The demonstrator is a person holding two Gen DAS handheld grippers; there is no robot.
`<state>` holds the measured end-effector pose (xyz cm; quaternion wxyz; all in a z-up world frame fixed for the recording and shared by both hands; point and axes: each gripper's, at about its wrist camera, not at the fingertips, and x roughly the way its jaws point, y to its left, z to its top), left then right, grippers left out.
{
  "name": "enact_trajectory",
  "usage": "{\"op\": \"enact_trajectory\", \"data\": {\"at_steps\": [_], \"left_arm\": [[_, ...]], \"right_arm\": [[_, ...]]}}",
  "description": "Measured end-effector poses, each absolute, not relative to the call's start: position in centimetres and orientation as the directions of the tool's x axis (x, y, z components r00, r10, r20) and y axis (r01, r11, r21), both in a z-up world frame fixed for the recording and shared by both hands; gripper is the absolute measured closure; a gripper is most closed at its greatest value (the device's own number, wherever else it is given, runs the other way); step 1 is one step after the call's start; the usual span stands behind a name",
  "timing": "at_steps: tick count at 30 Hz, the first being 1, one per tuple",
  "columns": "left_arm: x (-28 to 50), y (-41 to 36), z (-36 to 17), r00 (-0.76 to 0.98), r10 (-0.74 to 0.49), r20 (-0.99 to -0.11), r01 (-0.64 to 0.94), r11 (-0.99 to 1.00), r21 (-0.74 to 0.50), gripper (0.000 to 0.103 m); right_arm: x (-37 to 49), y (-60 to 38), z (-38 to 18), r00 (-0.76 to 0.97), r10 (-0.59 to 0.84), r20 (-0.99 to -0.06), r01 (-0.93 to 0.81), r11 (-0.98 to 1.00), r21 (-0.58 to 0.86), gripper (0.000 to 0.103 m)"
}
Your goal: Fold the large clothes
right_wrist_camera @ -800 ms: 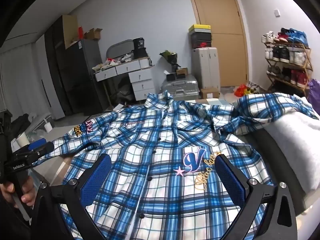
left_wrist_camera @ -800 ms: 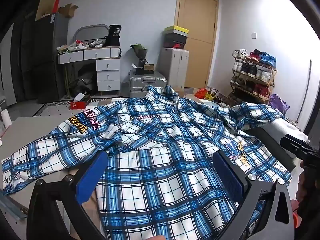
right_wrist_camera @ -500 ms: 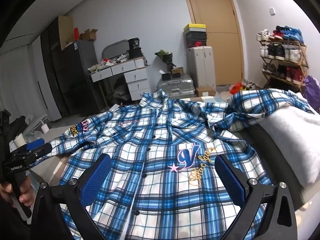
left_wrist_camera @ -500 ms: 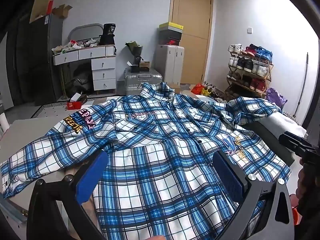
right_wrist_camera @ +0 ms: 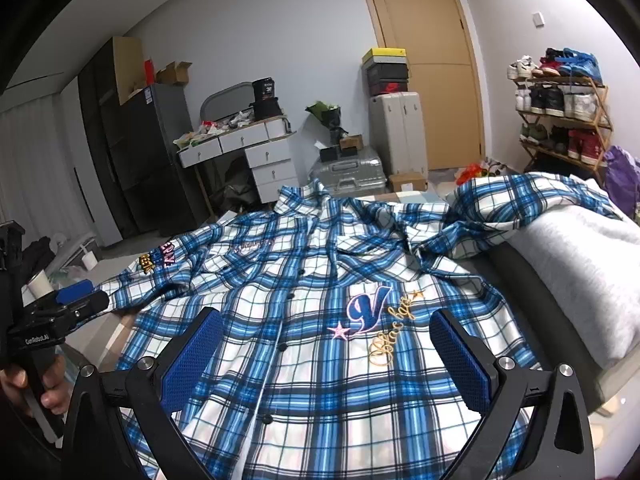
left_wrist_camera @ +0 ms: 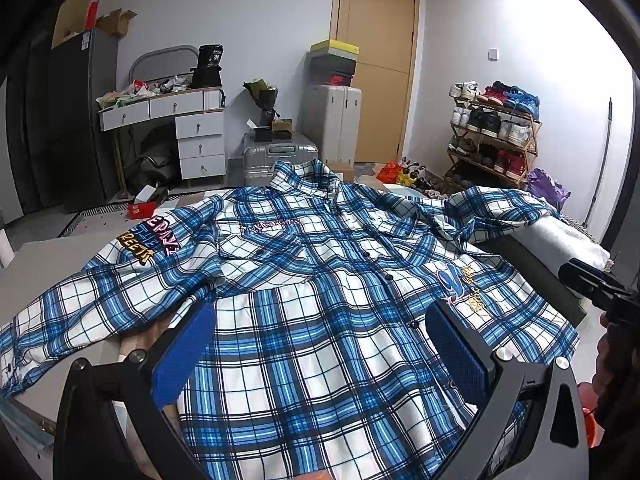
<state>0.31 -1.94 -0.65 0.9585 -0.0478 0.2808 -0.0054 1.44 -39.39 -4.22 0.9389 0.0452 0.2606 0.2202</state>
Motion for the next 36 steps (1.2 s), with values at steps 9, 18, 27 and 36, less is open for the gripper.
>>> {"op": "enact_trajectory", "data": {"at_steps": [9,18,27,36], "left_arm": [[0.31,-2.16,-0.66,0.842,-0.029,-0.539,-0.023,0.996,-0.091,0.001],[0.45,-2.04,-0.63,0.840,-0.017,-0.542,-0.038,0.995,-0.089,0.001],[0.26,-2.09,-0.48,0.842,-0.005,-0.539,-0.057,0.994,-0.098,0.001],[0.09,-2.12,-0.27,0.845,-0.004,-0.534,-0.055,0.994,-0.094,0.001]], "right_arm": [[1.55,-39.46,-4.27,0.765,0.437,-0.473,-0.392,0.899,0.196,0.000],[1.88,-39.44,-4.41,0.754,0.453,-0.475,-0.408,0.890,0.202,0.000],[1.70,-39.23,-4.26,0.750,0.465,-0.471,-0.429,0.883,0.189,0.000],[1.36,-39.51,-4.16,0.753,0.460,-0.470,-0.423,0.886,0.189,0.000]]}}
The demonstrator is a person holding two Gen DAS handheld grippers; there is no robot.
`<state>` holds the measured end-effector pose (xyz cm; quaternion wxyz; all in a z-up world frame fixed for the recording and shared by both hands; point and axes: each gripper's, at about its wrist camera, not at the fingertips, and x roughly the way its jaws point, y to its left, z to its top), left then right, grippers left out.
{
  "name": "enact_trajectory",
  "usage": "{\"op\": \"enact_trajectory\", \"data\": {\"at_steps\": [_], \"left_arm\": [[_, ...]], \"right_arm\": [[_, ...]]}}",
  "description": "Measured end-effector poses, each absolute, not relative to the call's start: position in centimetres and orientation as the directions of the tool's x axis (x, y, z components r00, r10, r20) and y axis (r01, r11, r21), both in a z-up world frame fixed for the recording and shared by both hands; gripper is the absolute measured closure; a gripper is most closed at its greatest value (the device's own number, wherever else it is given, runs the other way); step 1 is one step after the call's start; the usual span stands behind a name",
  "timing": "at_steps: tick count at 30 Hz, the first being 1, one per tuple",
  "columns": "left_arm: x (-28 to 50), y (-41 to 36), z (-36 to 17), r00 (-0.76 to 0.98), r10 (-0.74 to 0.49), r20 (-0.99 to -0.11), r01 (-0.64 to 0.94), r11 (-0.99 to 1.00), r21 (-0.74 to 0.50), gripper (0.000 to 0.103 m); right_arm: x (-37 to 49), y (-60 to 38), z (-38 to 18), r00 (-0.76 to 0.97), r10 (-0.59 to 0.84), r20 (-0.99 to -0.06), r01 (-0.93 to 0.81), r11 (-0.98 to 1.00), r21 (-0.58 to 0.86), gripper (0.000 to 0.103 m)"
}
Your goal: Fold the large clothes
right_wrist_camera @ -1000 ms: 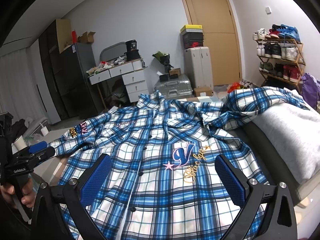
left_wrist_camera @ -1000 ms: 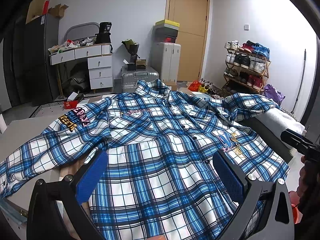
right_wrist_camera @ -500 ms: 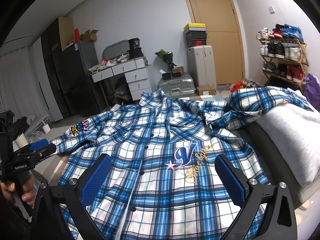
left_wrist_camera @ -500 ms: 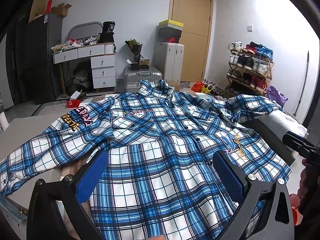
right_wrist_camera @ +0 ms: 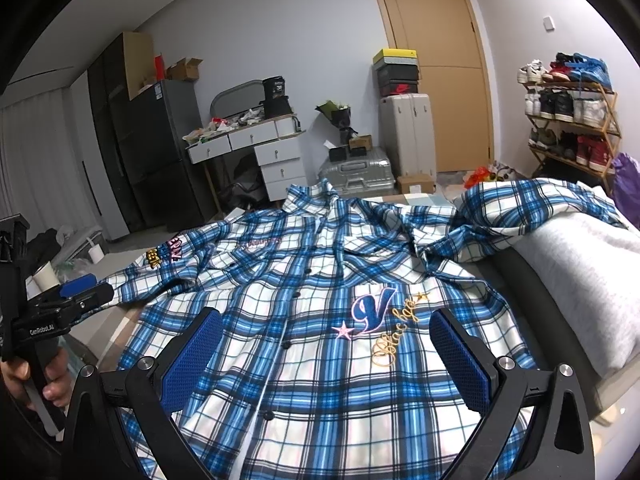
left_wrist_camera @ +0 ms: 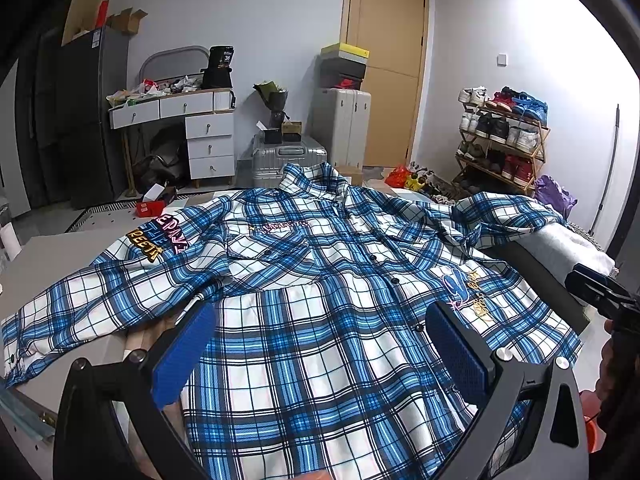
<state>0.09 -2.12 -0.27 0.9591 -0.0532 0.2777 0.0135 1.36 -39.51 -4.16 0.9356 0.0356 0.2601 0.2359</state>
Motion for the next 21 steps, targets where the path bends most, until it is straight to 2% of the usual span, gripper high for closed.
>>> {"op": "enact_trajectory", "data": {"at_steps": [15,21], "left_arm": [[0.7,-2.1,-0.8,0.836,-0.008,-0.548,-0.057,0.993,-0.102,0.001],[1.2,-2.2,-0.9,0.837,-0.029,-0.546,-0.039,0.993,-0.114,0.001]], "right_arm": [[1.7,-40.2,-4.7,0.756,0.448,-0.478,-0.408,0.893,0.190,0.000],[1.5,-40.9,-4.4,0.771,0.473,-0.426,-0.421,0.881,0.216,0.000]]}}
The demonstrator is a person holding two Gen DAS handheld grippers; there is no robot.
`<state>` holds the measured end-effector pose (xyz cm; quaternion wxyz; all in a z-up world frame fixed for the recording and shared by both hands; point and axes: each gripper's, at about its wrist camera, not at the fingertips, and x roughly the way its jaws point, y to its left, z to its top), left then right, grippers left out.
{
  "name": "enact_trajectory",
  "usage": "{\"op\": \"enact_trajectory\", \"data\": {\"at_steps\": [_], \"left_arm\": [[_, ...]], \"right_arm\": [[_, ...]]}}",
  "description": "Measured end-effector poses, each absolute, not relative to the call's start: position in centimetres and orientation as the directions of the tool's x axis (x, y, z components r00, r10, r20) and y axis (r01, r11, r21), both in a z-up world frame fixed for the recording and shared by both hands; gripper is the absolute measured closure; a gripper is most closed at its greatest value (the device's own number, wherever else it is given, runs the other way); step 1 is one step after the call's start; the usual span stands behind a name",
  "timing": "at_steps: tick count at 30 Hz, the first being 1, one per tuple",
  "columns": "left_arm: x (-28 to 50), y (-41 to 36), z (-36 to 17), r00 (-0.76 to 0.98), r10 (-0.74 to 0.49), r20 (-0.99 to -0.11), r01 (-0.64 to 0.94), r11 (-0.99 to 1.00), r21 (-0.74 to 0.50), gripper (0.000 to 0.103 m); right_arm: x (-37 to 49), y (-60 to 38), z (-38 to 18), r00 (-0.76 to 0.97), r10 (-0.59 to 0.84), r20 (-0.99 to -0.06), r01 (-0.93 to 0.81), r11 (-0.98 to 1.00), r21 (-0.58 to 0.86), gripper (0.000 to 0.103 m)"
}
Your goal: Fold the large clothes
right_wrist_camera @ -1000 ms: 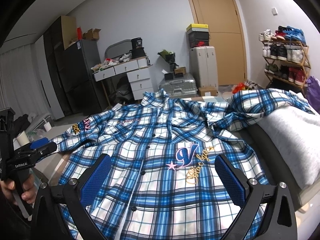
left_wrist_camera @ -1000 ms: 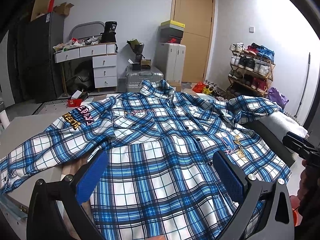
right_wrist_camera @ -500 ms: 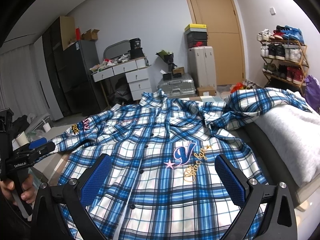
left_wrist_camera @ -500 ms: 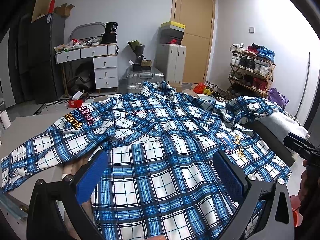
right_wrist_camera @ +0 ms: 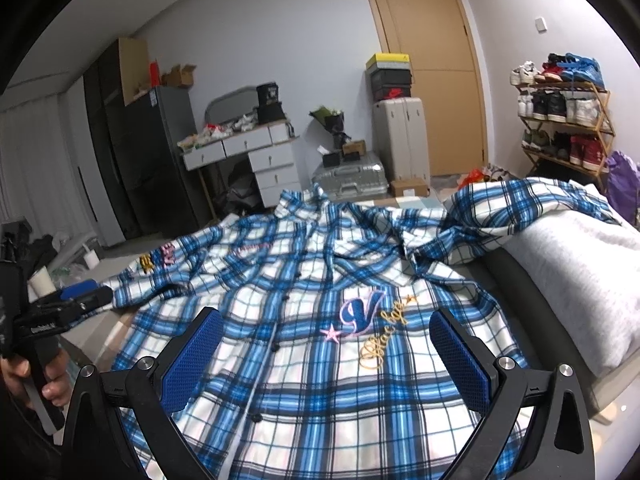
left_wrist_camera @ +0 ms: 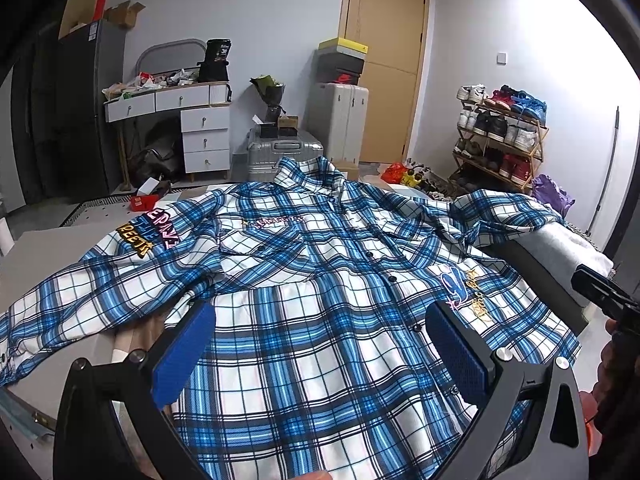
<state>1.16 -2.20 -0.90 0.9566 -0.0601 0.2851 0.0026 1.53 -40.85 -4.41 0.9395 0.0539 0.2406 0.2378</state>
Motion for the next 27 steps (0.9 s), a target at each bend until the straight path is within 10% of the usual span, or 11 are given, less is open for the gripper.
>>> {"op": "enact_trajectory", "data": {"at_steps": [15,27], "left_arm": [[3.6,-1.1,-1.1,0.839,-0.041,-0.543,-0.058,0.985,-0.165,0.001],[3.4,0.6,-1.7,0.828,0.018,-0.560,-0.124,0.980,-0.152,0.001]], "right_arm": [[6.6,-44.5,-3.9,0.806,0.351,-0.476,-0.301,0.936,0.179,0.000],[17.7,-62.5,-1.4,0.835,0.016,-0.550,0.201,0.922,0.332,0.001]]}}
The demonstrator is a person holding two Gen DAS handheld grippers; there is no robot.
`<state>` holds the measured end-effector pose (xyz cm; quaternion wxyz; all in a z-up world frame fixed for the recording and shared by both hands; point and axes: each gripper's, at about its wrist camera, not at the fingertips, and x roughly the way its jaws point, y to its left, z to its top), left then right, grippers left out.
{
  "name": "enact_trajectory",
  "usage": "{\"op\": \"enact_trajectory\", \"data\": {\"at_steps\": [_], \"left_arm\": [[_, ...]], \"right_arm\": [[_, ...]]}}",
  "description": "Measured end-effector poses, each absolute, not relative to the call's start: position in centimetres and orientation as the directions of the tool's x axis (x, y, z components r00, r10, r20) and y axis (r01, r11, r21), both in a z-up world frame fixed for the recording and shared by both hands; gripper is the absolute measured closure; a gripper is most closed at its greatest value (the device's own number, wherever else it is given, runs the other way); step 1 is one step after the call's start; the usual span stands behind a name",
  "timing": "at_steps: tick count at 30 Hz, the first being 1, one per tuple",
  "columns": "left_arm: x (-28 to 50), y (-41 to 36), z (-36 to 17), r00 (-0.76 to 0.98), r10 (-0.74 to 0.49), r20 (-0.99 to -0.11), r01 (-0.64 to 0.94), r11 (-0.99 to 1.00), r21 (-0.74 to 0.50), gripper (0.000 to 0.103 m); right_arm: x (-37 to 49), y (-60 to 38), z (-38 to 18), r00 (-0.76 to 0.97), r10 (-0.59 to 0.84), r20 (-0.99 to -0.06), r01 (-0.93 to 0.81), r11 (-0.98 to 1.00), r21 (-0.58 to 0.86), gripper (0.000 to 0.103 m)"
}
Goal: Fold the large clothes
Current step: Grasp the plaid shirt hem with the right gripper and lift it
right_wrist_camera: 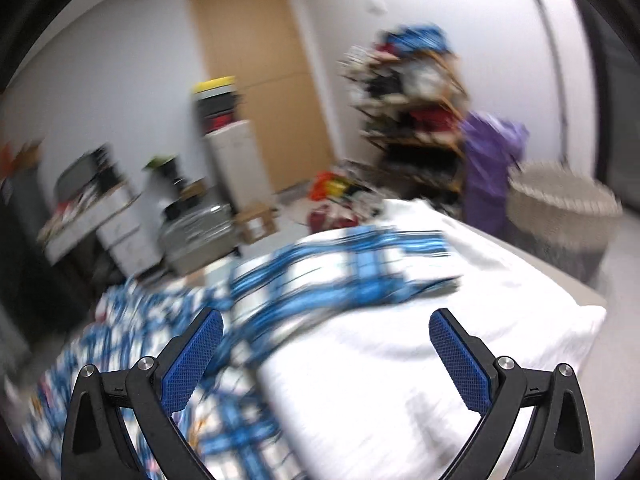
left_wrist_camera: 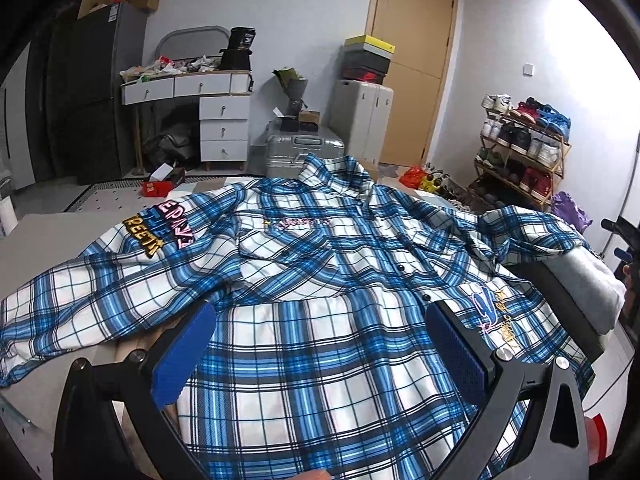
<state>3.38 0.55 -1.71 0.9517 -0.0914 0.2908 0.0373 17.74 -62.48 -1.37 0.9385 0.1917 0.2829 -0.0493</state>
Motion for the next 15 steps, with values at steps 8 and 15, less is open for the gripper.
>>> {"op": "enact_trajectory", "data": {"at_steps": [8,15], "left_arm": [[3.0,1.4,-2.3,0.815,0.049,-0.577,-0.164,0.975,-0.149,0.001],[2.1,2.4,-2.3,0.820,0.068,-0.568,-0.190,0.969,-0.159,0.001]], "right_arm": [[24.0,-68.7,-6.3,0.741,0.142,-0.657,0.325,0.780,0.535,0.006],[27.1,-67.8,-5.1,0.724,0.103,-0.682,0.378,0.768,0.517,0.057]]}}
